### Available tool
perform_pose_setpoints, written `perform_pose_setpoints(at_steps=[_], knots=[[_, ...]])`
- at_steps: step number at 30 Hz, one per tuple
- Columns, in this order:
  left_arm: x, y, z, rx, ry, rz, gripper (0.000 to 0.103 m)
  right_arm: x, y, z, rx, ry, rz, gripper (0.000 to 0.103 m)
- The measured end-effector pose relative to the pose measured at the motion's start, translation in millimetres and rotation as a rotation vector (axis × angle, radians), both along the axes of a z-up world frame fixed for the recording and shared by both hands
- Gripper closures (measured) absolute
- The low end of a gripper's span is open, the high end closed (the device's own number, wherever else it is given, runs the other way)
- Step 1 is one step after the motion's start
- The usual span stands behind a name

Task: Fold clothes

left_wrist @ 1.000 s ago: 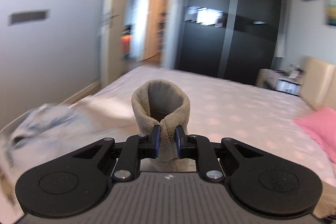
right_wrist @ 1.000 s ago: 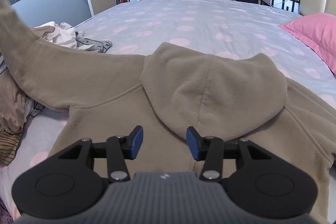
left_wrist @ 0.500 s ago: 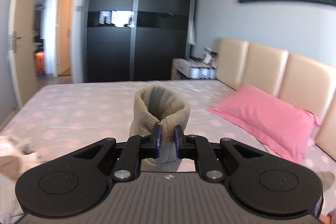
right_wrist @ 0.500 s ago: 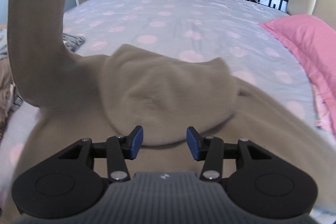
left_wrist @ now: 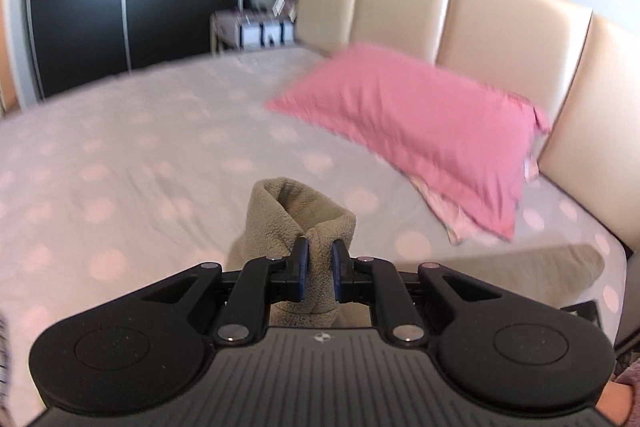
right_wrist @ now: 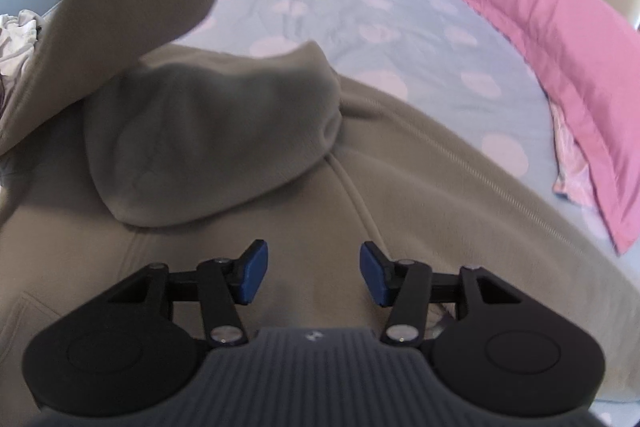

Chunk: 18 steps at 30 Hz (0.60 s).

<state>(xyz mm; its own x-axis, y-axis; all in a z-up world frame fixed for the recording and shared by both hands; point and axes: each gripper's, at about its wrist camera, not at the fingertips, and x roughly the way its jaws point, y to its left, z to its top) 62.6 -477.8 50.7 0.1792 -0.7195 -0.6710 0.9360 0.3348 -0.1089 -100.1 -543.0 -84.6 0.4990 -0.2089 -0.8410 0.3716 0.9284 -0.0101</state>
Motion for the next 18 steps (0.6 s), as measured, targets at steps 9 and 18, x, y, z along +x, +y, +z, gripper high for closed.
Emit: perform_pose_setpoints(at_steps=[9, 18], knots=[[-7.4, -32.0, -97.9, 0.172, 0.126, -0.081, 0.089, -0.3, -37.1, -19.5, 0.071, 0.025, -0.094, 0.049], [-6.6, -0.4, -77.9, 0.081, 0.111, -0.088, 0.076, -8.4, -46.0, 0.1, 0.084, -0.147, -0.142, 0.049]])
